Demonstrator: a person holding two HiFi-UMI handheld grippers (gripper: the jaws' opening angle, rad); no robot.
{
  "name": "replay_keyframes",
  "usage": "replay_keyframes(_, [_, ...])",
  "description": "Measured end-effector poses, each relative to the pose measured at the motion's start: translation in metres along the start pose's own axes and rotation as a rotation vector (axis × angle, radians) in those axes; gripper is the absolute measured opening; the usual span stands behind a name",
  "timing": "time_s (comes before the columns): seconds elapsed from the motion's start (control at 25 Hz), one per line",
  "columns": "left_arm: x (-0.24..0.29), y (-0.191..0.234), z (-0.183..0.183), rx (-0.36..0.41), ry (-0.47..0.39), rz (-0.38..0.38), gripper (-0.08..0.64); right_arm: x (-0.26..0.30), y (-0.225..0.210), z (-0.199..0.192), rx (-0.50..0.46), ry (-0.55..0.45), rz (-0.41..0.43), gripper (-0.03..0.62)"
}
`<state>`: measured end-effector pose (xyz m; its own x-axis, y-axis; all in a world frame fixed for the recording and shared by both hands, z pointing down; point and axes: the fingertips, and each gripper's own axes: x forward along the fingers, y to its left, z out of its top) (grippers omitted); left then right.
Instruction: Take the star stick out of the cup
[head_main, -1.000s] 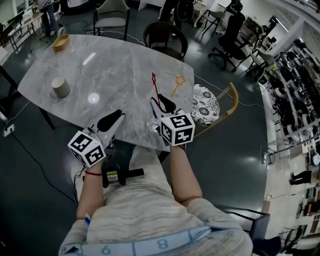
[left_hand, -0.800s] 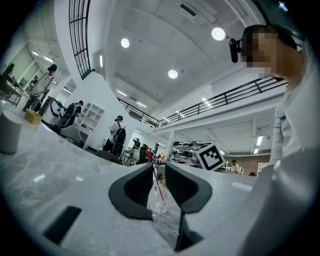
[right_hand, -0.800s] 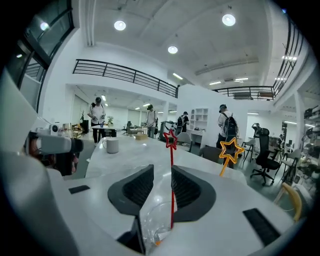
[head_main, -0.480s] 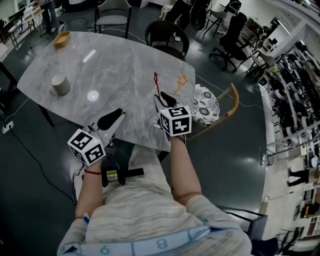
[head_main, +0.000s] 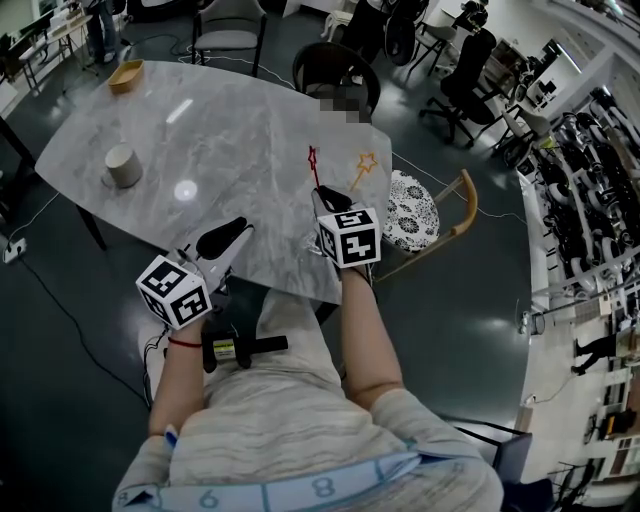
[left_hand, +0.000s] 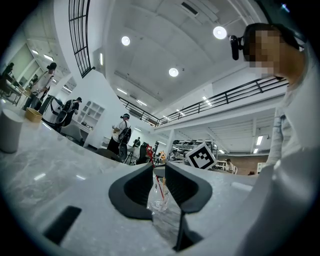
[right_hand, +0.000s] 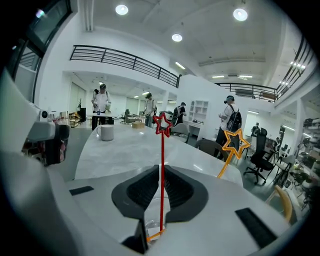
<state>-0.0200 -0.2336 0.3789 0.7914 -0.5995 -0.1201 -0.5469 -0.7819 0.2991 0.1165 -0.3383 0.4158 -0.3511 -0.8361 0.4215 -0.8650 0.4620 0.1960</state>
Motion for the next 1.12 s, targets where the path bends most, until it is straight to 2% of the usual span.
replay_keyframes(0.44, [-0.001, 0.003, 0.002, 0.001, -0.002, -0.005, 0.069, -0.002, -0.002, 0.002, 0.022, -0.017, 0.002, 0.023])
replay_keyframes(1.12, [-0.003, 0.004, 0.002, -0.005, -0.003, 0.001, 0.069, -0.024, -0.009, 0.049, 0.051, -0.143, 0.014, 0.023])
